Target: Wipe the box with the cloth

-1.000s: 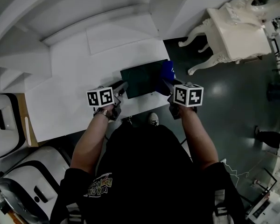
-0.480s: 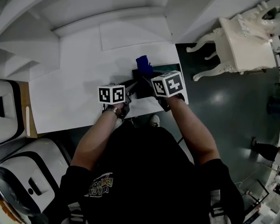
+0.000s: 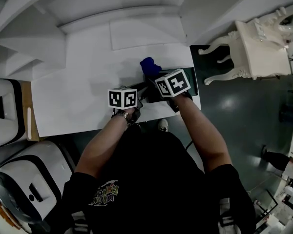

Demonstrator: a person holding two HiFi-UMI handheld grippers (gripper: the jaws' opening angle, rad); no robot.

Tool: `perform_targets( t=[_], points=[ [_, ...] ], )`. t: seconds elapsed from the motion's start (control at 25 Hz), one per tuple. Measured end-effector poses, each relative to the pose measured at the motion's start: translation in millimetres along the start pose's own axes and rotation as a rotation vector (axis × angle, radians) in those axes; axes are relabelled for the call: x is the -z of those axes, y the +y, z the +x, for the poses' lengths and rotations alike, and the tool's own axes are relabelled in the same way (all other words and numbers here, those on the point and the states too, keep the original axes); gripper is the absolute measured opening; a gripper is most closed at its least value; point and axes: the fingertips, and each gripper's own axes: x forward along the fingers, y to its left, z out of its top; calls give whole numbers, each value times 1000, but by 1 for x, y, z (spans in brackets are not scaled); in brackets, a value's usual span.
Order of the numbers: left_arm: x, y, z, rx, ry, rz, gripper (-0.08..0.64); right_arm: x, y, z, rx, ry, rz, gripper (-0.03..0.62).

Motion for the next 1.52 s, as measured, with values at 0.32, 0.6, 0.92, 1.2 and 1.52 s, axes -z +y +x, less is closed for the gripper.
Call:
perform_targets(
  t=[0.32, 0.6, 0.92, 1.2, 1.52],
  points=[
    [-5, 2, -3, -4, -16, 14, 149, 3, -5, 16, 83, 91, -85, 97],
    [-4, 2, -3, -8, -17, 11, 150, 9, -29, 4, 126, 72, -21, 97],
    [-4, 3, -2, -4, -19, 11, 152, 27, -68, -19, 164, 41, 85, 97],
    [-6, 4, -5, -21, -19, 13, 150, 40, -102, -42, 198, 2, 192, 97],
    [-7, 2, -5, -13, -22, 6, 150, 60, -144, -71, 295, 17, 235, 95]
  ],
)
